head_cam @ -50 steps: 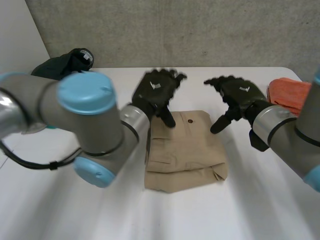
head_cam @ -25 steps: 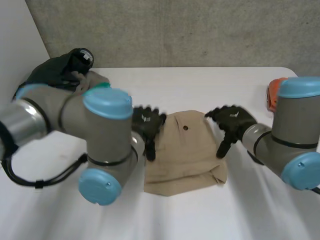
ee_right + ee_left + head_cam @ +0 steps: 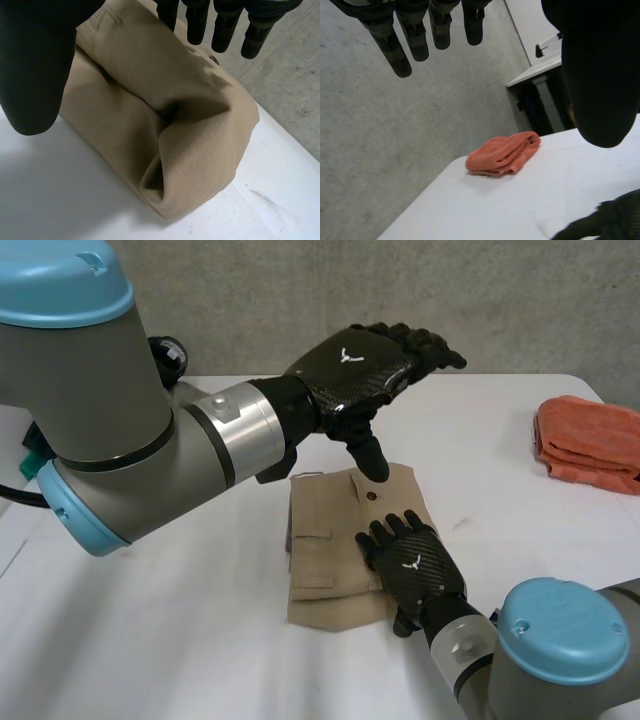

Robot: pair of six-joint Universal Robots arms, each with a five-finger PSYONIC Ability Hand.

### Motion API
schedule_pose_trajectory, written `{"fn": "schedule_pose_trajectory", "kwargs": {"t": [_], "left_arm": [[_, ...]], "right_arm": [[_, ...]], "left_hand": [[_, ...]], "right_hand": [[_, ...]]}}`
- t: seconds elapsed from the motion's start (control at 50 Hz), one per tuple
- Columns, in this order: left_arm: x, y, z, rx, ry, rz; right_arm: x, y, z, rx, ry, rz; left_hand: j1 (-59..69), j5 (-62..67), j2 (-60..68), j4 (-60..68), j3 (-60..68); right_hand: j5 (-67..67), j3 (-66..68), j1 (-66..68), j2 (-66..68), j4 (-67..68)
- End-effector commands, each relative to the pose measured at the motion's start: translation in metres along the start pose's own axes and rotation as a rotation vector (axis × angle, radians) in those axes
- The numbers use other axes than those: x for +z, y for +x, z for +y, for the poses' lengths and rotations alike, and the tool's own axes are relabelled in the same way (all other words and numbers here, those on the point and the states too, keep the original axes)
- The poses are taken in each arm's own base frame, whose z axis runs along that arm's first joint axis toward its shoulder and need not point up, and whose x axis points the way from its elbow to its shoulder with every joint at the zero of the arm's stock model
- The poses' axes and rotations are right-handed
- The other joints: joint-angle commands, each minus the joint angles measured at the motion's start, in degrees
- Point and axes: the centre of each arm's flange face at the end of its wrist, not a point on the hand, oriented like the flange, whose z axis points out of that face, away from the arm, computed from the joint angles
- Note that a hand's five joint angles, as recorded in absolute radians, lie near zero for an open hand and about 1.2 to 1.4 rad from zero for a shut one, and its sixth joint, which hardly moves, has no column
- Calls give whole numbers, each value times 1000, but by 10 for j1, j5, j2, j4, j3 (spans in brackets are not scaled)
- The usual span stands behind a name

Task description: Fold the laundry.

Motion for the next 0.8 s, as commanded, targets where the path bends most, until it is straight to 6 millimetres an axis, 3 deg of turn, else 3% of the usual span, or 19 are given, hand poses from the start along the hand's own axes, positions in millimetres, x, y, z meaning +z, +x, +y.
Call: {"fn": "schedule_pose_trajectory", "kwargs": {"t": [0.02,0.12,0.16,0.24,0.26,0.4,0.48,0.5,0.56,0.58,0.64,0.66,0.7,0.72,0.8], "left_arm": [[2,1,12,-21,-29,8],[3,0,15,-25,-33,7],[3,0,16,-26,-36,1],[3,-2,15,-25,-36,-12],[3,-2,15,-27,-36,-12],[1,-4,13,-24,-32,-18],[-1,-9,10,-19,-28,-44],[-1,-10,8,-16,-25,-49],[-5,-13,-2,-2,-3,-71],[-6,-14,-5,3,5,-77],[-7,-17,-11,20,29,-93],[-7,-17,-13,22,35,-94],[-7,-17,-15,29,47,-96],[-7,-17,-15,30,47,-96],[-7,-17,-14,30,47,-94]], "right_arm": [[28,2,5,4,66,54],[45,2,6,5,86,66],[49,2,5,5,93,68],[58,7,-5,10,138,85],[63,10,-11,18,168,99],[82,27,-38,14,275,165],[98,70,-58,22,334,285],[105,99,-63,26,358,347],[110,145,-77,19,406,450],[110,172,-89,12,447,506],[111,210,-100,-8,500,577],[111,235,-105,-21,533,614],[113,259,-103,-26,556,641],[115,282,-97,-21,572,652],[124,330,-69,9,604,642]], "left_hand": [[23,0,24,10,18],[22,-2,23,9,16],[22,-2,23,9,16],[18,-5,19,5,13],[18,-5,19,5,13],[18,-5,19,5,13],[18,-5,19,5,13],[18,-5,19,5,13],[17,-7,17,4,11],[17,-7,17,4,11],[15,-9,16,2,9],[15,-9,16,2,9],[15,-9,16,2,9],[15,-9,16,2,9],[15,-9,16,2,9]], "right_hand": [[-28,-22,-19,-3,-24],[-14,-8,-5,10,-10],[84,89,92,108,87],[425,430,433,449,428],[670,675,678,694,674],[672,678,681,697,676],[672,678,681,697,676],[672,678,681,697,676],[672,678,681,697,676],[672,678,681,697,676],[672,678,681,697,676],[672,678,681,697,676],[672,678,681,697,676],[672,678,681,697,676],[672,678,681,697,676]]}}
